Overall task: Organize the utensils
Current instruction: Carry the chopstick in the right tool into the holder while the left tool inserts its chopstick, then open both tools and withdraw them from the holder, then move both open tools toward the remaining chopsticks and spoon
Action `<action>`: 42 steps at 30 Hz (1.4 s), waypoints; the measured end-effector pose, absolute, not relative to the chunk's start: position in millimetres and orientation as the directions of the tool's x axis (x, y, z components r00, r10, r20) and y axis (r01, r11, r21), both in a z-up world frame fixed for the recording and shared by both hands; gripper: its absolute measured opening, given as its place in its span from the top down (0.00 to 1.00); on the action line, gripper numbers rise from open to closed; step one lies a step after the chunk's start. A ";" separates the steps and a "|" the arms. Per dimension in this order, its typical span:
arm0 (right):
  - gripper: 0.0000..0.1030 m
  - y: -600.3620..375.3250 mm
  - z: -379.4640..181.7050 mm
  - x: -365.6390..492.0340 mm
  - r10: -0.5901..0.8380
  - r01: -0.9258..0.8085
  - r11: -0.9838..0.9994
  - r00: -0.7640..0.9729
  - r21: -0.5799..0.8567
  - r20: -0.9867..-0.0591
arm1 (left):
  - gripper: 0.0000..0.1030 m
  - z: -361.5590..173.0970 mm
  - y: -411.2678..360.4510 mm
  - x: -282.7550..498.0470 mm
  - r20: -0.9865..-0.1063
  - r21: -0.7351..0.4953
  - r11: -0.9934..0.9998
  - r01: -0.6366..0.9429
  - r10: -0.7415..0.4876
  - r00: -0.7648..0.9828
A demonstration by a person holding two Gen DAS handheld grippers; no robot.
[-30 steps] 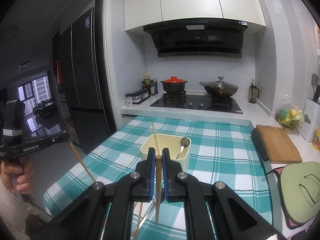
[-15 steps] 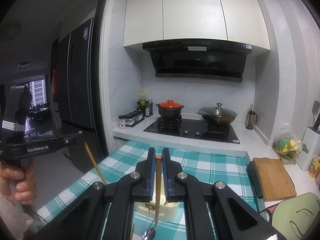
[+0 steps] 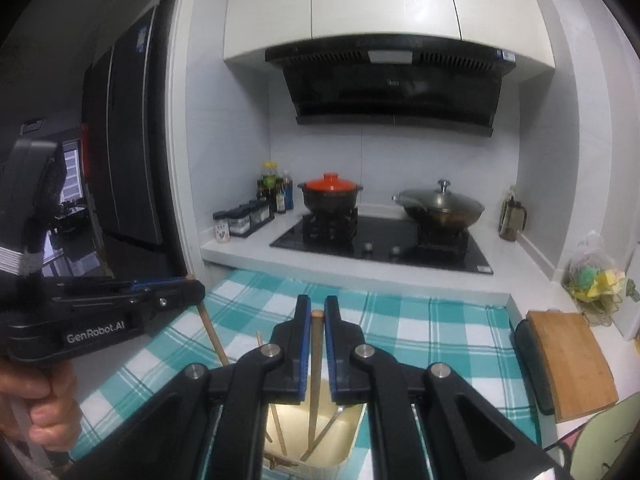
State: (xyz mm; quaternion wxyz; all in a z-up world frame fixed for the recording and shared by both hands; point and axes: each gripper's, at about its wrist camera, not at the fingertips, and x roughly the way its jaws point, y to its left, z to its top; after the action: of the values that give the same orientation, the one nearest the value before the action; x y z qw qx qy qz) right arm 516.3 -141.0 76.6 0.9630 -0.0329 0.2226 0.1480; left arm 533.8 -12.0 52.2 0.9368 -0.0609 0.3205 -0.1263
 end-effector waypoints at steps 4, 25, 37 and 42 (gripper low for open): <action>0.93 -144.5 36.6 551.7 0.251 -0.283 0.959 0.782 0.035 -0.570 | 0.95 28.7 -22.5 557.1 -0.640 -0.192 0.961 0.198 -0.276 0.717; 0.54 -169.5 70.6 518.6 0.289 -0.279 0.955 0.796 0.101 -0.532 | 0.00 56.2 21.4 454.4 -0.500 -0.049 0.988 0.146 -0.151 0.853; 0.52 -198.1 -30.8 335.2 0.183 -0.251 0.968 0.766 -0.025 -0.616 | 0.01 -96.4 46.5 275.7 -0.702 0.054 0.988 0.145 -0.065 0.710; 0.52 -203.9 -104.0 274.7 0.105 -0.181 0.983 0.729 -0.043 -0.676 | 0.00 -146.4 49.2 239.7 -0.772 -0.033 0.998 0.051 -0.058 0.633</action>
State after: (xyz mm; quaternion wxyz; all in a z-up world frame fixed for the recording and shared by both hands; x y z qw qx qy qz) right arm 274.7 -203.9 -104.0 0.9284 -0.0528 0.3597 0.0771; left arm 239.7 49.2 -146.4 0.9036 -0.0039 0.4273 -0.0301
